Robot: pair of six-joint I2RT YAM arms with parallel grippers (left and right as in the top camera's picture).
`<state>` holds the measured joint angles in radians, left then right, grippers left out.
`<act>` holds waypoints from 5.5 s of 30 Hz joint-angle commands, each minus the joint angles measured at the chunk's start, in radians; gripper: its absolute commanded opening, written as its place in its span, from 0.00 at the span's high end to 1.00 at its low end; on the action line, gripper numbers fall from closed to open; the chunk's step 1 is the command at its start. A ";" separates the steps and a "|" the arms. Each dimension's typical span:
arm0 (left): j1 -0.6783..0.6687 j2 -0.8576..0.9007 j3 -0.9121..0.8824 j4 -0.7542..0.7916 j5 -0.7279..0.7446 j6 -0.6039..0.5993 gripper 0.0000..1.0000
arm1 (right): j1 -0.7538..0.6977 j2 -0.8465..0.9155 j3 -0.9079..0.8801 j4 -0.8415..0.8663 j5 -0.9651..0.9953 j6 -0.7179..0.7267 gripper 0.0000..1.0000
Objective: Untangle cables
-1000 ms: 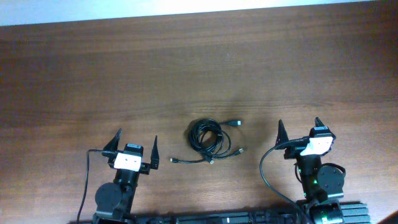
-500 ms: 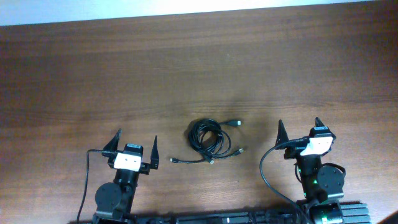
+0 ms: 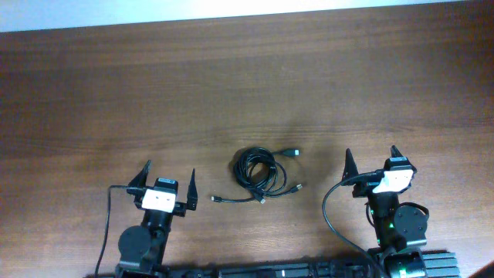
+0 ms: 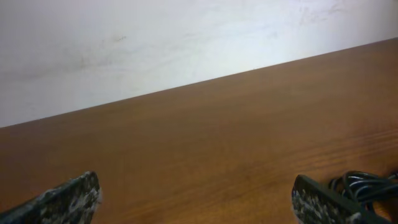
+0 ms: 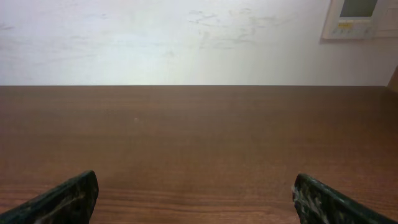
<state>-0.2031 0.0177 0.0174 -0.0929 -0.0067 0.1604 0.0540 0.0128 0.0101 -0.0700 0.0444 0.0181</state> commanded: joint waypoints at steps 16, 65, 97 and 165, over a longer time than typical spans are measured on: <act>0.006 0.336 0.357 -0.145 -0.027 0.097 0.01 | 0.003 -0.008 -0.005 -0.009 0.002 -0.007 0.01; -0.203 1.447 1.356 -0.877 0.239 0.193 0.01 | 0.003 -0.008 -0.005 -0.009 0.002 -0.007 0.01; -0.360 1.921 1.356 -0.925 0.111 0.098 0.01 | 0.003 -0.008 -0.005 -0.009 0.002 -0.007 0.01; -0.444 1.902 1.746 -0.777 0.279 -0.817 1.00 | 0.003 -0.008 -0.005 -0.009 0.002 -0.007 0.01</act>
<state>-0.6430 1.9575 1.7378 -0.8951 0.1093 -0.3817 0.0540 0.0120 0.0101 -0.0704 0.0441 0.0181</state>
